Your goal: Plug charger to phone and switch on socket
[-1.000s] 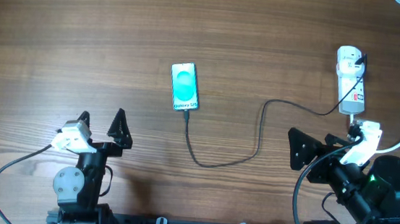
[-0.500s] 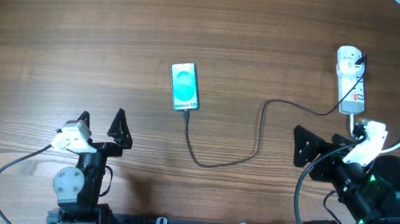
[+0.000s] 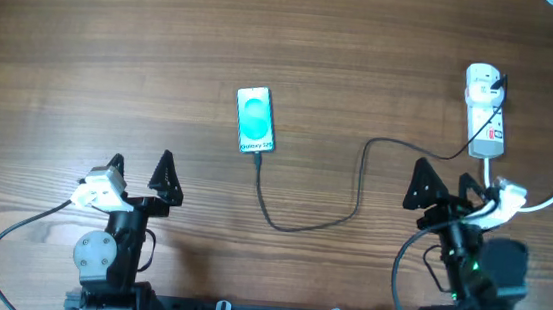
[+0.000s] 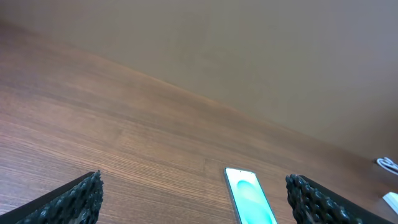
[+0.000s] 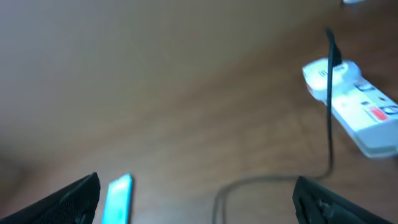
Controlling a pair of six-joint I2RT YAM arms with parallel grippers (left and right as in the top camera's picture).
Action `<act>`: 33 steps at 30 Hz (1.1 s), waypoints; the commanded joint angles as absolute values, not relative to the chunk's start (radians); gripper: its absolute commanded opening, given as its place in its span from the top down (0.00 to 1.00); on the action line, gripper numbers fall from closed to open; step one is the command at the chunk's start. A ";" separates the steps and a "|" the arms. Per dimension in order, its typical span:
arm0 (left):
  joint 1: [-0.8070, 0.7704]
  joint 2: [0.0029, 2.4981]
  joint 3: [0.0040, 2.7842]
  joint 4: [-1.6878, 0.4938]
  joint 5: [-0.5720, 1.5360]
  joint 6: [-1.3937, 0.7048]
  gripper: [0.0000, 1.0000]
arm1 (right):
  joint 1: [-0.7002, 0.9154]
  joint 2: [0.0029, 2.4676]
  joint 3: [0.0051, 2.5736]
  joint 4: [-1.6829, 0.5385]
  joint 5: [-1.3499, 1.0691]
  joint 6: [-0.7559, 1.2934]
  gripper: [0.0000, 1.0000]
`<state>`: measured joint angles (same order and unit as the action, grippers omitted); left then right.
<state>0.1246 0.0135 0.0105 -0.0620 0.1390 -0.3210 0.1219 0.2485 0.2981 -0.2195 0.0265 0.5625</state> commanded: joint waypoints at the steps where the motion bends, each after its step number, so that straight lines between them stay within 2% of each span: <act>1: 0.121 0.003 0.006 -0.067 0.129 -0.329 0.00 | 0.125 0.147 0.174 -0.084 0.075 0.676 0.00; 10: 0.121 0.003 0.006 -0.067 0.129 -0.329 0.00 | 0.126 0.003 0.006 0.108 0.076 0.492 0.00; 17: 0.121 0.003 0.006 -0.067 0.129 -0.329 0.00 | 0.126 0.003 0.005 0.077 0.014 0.211 0.00; 20: 0.121 0.003 0.006 -0.067 0.129 -0.329 0.00 | 0.126 0.003 0.005 0.006 0.018 0.208 0.00; 33: 0.121 0.003 0.006 -0.067 0.129 -0.329 0.00 | 0.126 0.004 0.005 0.007 0.010 0.210 0.00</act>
<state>0.1246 0.0135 0.0105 -0.0620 0.1390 -0.3214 0.1219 0.0174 0.0063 0.0036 0.0261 0.2287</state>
